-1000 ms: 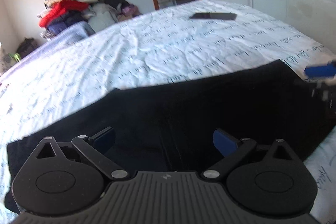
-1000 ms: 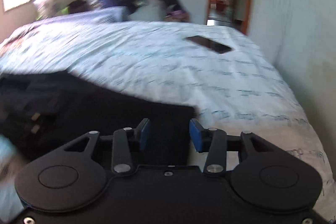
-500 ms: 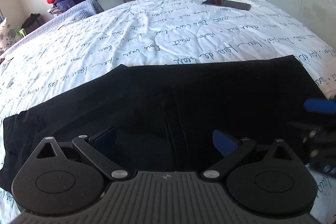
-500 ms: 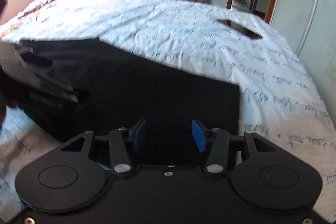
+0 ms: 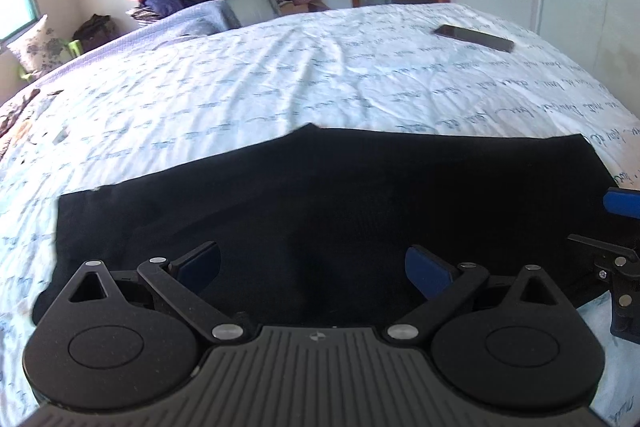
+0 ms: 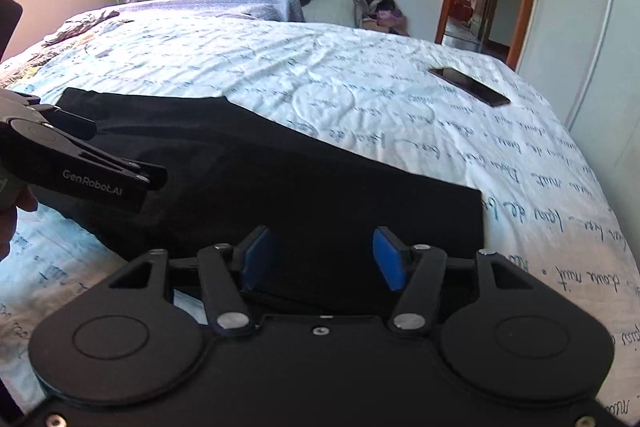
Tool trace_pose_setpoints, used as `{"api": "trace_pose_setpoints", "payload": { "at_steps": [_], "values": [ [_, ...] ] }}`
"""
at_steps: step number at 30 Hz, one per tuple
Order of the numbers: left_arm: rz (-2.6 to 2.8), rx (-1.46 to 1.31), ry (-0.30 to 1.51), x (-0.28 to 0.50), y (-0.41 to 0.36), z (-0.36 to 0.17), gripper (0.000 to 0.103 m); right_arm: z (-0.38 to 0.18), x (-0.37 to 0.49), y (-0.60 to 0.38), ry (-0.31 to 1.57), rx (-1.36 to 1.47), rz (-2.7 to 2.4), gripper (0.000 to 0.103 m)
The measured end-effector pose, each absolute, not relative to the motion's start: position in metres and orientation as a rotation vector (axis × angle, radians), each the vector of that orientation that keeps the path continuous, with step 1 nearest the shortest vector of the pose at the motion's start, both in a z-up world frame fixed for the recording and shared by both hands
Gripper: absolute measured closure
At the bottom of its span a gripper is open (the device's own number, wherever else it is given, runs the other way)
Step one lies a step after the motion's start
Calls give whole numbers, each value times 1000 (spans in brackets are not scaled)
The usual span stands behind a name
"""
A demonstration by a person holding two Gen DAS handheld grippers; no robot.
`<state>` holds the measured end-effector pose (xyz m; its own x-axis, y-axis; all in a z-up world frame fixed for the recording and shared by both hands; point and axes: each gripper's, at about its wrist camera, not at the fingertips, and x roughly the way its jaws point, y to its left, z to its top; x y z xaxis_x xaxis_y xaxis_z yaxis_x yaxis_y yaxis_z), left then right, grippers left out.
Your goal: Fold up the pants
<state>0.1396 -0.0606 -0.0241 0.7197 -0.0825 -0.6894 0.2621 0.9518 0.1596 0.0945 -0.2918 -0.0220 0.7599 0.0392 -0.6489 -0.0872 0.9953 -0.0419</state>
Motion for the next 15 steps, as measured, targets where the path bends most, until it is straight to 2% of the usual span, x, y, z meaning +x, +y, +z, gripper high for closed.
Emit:
{"api": "trace_pose_setpoints", "payload": {
  "at_steps": [7,10,12,15],
  "values": [
    [58,158,653,115,55,38,3,-25,97,-261,700,-87,163,42],
    [225,130,557,96,108,78,2,-28,101,-248,701,-122,207,56],
    [315,166,498,85,126,96,2,-30,106,-242,696,-145,225,61],
    [336,252,485,82,124,104,1,-31,126,-237,687,-178,236,61]
  ]
}}
